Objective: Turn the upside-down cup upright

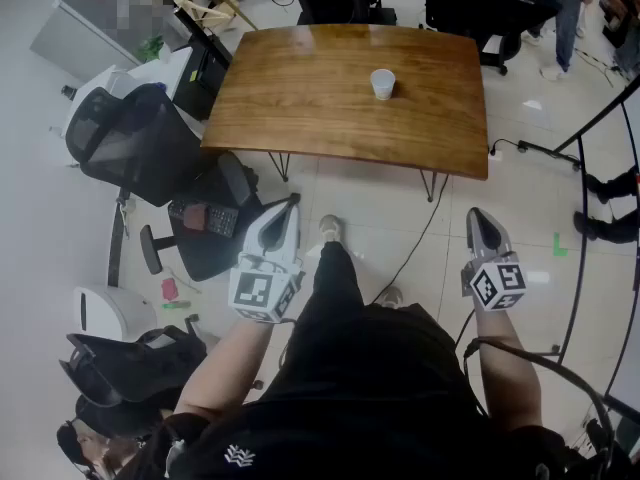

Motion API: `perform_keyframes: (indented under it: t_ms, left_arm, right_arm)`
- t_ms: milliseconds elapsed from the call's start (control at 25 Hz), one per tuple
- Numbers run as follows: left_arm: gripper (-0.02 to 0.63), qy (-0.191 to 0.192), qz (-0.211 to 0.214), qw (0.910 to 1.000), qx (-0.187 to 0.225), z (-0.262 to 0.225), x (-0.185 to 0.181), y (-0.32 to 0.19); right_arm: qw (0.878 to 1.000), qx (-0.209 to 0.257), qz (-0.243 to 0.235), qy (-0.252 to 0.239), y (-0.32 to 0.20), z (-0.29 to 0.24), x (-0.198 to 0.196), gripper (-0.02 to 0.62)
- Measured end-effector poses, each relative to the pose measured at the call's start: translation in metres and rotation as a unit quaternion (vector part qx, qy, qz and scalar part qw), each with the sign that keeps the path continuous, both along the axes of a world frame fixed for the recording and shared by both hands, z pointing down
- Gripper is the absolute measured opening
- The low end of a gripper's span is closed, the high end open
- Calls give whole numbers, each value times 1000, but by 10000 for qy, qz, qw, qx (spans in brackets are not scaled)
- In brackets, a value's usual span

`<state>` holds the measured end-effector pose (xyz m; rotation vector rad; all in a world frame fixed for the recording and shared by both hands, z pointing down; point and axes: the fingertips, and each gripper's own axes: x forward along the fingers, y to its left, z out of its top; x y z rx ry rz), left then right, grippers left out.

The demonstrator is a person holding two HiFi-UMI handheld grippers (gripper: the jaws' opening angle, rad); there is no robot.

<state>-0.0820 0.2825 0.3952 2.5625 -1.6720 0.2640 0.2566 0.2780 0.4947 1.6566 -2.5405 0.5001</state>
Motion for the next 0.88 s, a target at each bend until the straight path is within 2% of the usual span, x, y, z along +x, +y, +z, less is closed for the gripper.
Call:
perform_keyframes:
  t_ms: [200, 480, 640, 880]
  left_arm:
    - [0, 174, 326, 9988, 329, -4, -4, -45]
    - [0, 375, 604, 9975, 38, 28, -18, -148]
    - [0, 334, 1023, 9941, 97, 21, -18, -213]
    - [0, 295, 1439, 9891, 51, 9, -44, -302]
  right_arm:
    - [9999, -122, 29, 113, -37, 15, -16, 2]
    - [9988, -154, 140, 453, -117, 7, -36, 2]
    - [9975, -252, 469, 454, -173, 7, -45, 2]
    - [9960, -293, 729, 434, -237, -8, -81, 2]
